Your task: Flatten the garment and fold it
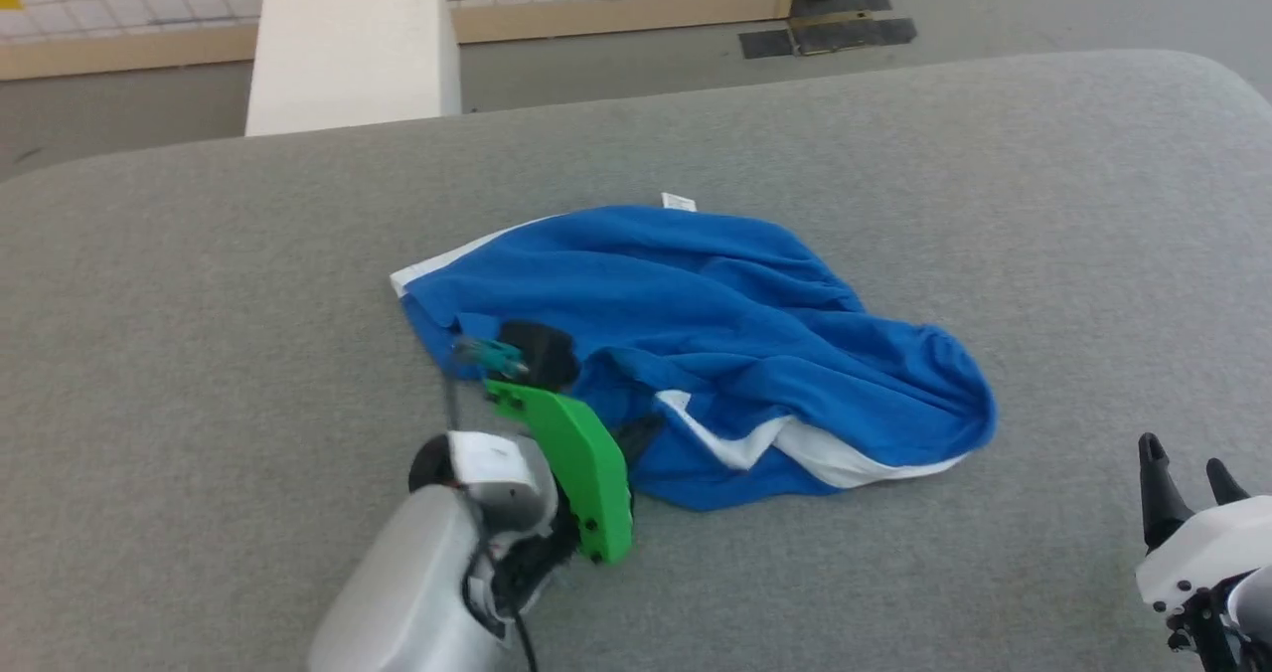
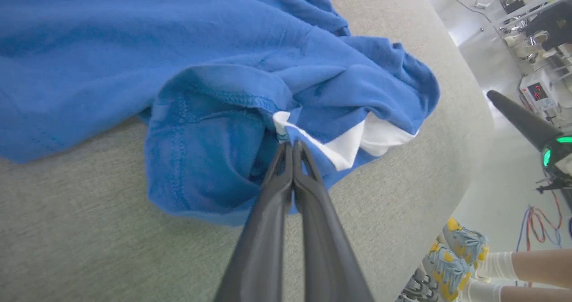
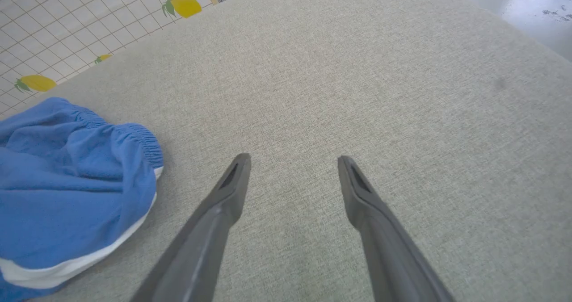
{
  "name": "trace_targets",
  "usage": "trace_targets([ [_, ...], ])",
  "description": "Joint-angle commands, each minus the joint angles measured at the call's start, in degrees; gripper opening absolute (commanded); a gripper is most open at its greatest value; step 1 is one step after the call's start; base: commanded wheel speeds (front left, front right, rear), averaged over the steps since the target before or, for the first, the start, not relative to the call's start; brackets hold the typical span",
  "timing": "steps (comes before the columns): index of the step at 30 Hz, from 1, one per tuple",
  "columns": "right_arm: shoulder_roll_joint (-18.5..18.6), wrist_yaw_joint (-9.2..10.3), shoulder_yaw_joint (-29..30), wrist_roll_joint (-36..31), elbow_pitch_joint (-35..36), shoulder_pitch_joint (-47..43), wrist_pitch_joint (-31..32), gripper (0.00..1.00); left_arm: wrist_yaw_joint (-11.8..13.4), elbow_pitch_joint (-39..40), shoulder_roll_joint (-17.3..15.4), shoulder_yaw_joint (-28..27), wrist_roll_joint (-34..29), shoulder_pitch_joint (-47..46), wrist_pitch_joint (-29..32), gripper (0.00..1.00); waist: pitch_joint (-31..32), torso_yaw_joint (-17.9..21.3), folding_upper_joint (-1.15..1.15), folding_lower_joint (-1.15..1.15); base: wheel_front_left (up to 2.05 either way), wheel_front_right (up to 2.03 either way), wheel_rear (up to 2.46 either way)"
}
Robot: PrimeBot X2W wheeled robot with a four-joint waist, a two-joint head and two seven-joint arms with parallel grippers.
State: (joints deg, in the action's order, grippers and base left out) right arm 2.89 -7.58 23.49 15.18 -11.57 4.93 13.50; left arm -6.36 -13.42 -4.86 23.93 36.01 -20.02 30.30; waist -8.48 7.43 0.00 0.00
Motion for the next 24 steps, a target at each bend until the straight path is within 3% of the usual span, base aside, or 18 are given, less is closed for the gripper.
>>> trace_targets([
  [1, -0.02, 0.09, -0.15, 0.00, -0.02, -0.41, -0.45, 1.00, -0.21, 1.32, -0.09, -1.47, 1.20, 0.45, -1.30, 0.00, 0.88, -2.68, 0.00, 0.00, 0.00, 0.00, 0.00],
  [6, -0.02, 0.09, -0.29, -0.37, -0.02, -0.27, -0.17, 1.00, 1.84, 6.44, -1.47, -8.57, 3.50, 0.90, -7.11, 0.00, 2.13, -7.36, 0.00, 0.00, 0.00, 0.00, 0.00],
  [11, -0.02, 0.09, -1.67, -0.28, -0.29, 0.12, -0.04, 1.00, 7.67, 9.40, -4.57, -16.91, 4.02, 6.78, -11.28, 0.00, 3.34, -11.68, 0.00, 0.00, 0.00, 0.00, 0.00],
  [19, -0.02, 0.09, -4.95, 0.53, -2.17, 0.37, -0.46, 1.00, 15.92, 7.19, -5.21, -24.91, 6.37, 22.51, -11.88, 0.00, 3.78, -13.77, 0.00, 0.00, 0.00, 0.00, 0.00],
  [22, -0.02, 0.09, -5.63, 0.65, -2.83, 0.01, -0.72, 1.00, 16.97, 5.38, -4.42, -25.30, 7.98, 25.66, -9.91, 0.00, 3.95, -13.88, 0.00, 0.00, 0.00, 0.00, 0.00],
  [23, -0.02, 0.09, -5.74, 0.69, -3.02, -0.13, -0.82, 1.00, 16.89, 5.32, -4.19, -25.50, 8.43, 26.01, -9.91, 0.09, 4.04, -13.89, 0.00, 0.00, 0.00, 0.00, 0.00],
  [24, -0.02, 0.09, -5.77, 0.69, -3.15, -0.26, -0.89, 1.00, 16.64, 5.61, -3.73, -25.89, 9.18, 26.01, -10.20, 0.55, 4.15, -13.92, 0.00, 0.00, 0.00, 0.00, 0.00],
])
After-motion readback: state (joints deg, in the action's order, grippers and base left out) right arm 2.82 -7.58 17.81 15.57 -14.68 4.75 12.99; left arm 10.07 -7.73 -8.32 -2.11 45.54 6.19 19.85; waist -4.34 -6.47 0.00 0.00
